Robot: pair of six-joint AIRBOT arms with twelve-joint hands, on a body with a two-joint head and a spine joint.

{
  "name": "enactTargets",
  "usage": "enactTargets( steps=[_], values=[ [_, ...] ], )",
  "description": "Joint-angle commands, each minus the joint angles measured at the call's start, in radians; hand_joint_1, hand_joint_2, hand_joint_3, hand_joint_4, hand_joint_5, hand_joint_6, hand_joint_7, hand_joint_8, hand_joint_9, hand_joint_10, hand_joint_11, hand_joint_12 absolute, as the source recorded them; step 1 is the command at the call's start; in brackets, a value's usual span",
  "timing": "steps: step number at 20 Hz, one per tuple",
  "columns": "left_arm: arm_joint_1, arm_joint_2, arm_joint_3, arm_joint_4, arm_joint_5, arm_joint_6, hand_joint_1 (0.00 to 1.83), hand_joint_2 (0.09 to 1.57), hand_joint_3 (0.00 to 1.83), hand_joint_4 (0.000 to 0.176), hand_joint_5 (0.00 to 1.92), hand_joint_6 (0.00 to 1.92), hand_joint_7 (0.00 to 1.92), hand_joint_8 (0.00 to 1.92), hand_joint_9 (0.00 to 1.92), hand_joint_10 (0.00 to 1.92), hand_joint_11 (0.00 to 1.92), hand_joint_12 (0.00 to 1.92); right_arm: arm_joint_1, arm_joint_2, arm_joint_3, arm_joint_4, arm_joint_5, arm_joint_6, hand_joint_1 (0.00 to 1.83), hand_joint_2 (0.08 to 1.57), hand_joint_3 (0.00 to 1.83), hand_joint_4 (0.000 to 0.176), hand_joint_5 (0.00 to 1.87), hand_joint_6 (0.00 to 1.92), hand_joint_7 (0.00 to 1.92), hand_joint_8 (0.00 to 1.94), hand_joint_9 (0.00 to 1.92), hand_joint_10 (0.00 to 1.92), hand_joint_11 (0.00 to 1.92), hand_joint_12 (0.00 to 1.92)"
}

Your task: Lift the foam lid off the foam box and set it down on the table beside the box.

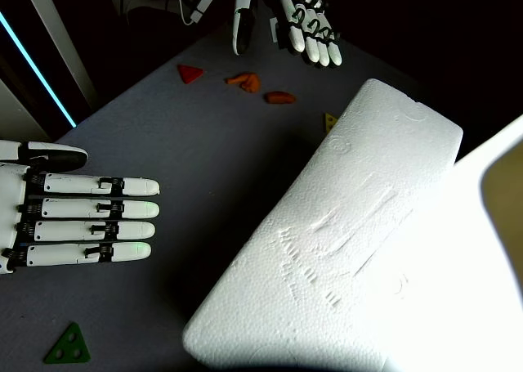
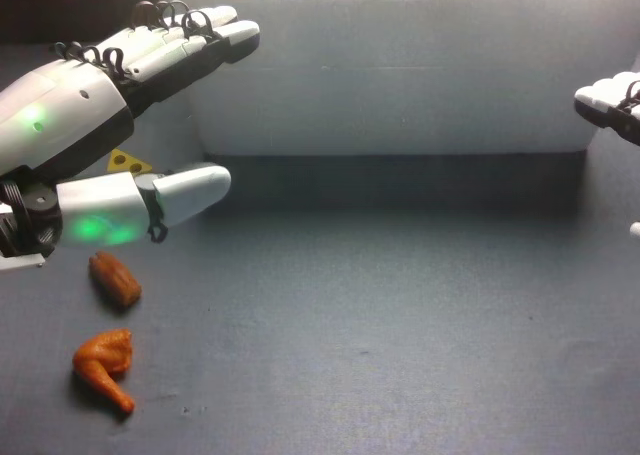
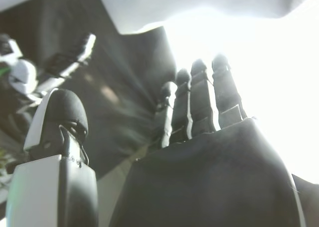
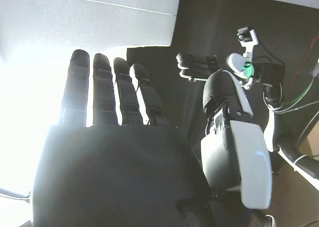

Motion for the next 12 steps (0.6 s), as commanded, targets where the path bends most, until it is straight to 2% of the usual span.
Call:
enactTargets(
  steps=[1,2,3,6,7,9,11,12],
  values=[
    [-0.011,-0.002,0.001,-0.017,-0.11,-0.007,0.38,1.36,0.02,0.021,0.08,0.02,0.0,0.0,0.0,0.0,0.0,0.0,0.01,0.008,0.005,0.013,0.121,0.002,0.53,1.34,0.03,0.0,0.0,0.0,0.0,0.0,0.0,0.0,0.0,0.0],
    [-0.012,-0.001,0.0,-0.013,-0.106,-0.01,0.35,1.36,0.02,0.027,0.08,0.02,0.0,0.0,0.0,0.0,0.0,0.0,0.01,0.008,0.005,0.016,0.122,0.002,0.53,1.33,0.02,0.0,0.0,0.0,0.0,0.0,0.0,0.0,0.0,0.0],
    [-0.012,-0.001,0.001,-0.011,-0.102,-0.012,0.34,1.36,0.02,0.014,0.08,0.02,0.0,0.0,0.0,0.0,0.0,0.0,0.01,0.008,0.005,0.019,0.122,0.0,0.53,1.33,0.02,0.0,0.0,0.0,0.0,0.0,0.0,0.0,0.0,0.0],
    [-0.008,-0.004,0.002,-0.013,-0.104,-0.013,0.3,1.38,0.01,0.012,0.08,0.01,0.0,0.0,0.0,0.0,0.0,0.0,0.01,0.007,0.007,0.03,0.131,-0.008,0.58,1.33,0.01,0.0,0.0,0.0,0.0,0.0,0.0,0.0,0.0,0.0],
    [-0.005,-0.004,0.003,-0.018,-0.106,-0.013,0.3,1.38,0.01,0.005,0.07,0.01,0.0,0.0,0.0,0.0,0.0,0.0,0.01,0.007,0.008,0.038,0.14,-0.014,0.57,1.33,0.01,0.0,0.0,0.0,0.0,0.0,0.0,0.0,0.0,0.0],
    [-0.002,-0.004,0.004,-0.029,-0.112,-0.008,0.29,1.37,0.01,0.014,0.04,0.0,0.0,0.0,0.0,0.0,0.0,0.0,0.009,0.007,0.009,0.055,0.155,-0.022,0.54,1.34,0.01,0.0,0.0,0.0,0.0,0.0,0.0,0.0,0.0,0.0],
    [0.003,-0.006,0.005,-0.056,-0.128,0.01,0.28,1.35,0.0,0.011,0.06,0.01,0.01,0.0,0.0,0.0,0.0,0.0,0.004,0.007,0.013,0.089,0.179,-0.033,0.55,1.36,0.02,0.0,0.0,0.0,0.0,0.0,0.0,0.0,0.0,0.0],
    [0.003,-0.007,0.006,-0.065,-0.135,0.014,0.32,1.34,0.0,0.012,0.07,0.01,0.01,0.0,0.0,0.0,0.0,0.0,0.003,0.007,0.015,0.102,0.186,-0.039,0.62,1.36,0.02,0.0,0.0,0.0,0.0,0.0,0.0,0.0,0.03,0.02]
  ],
)
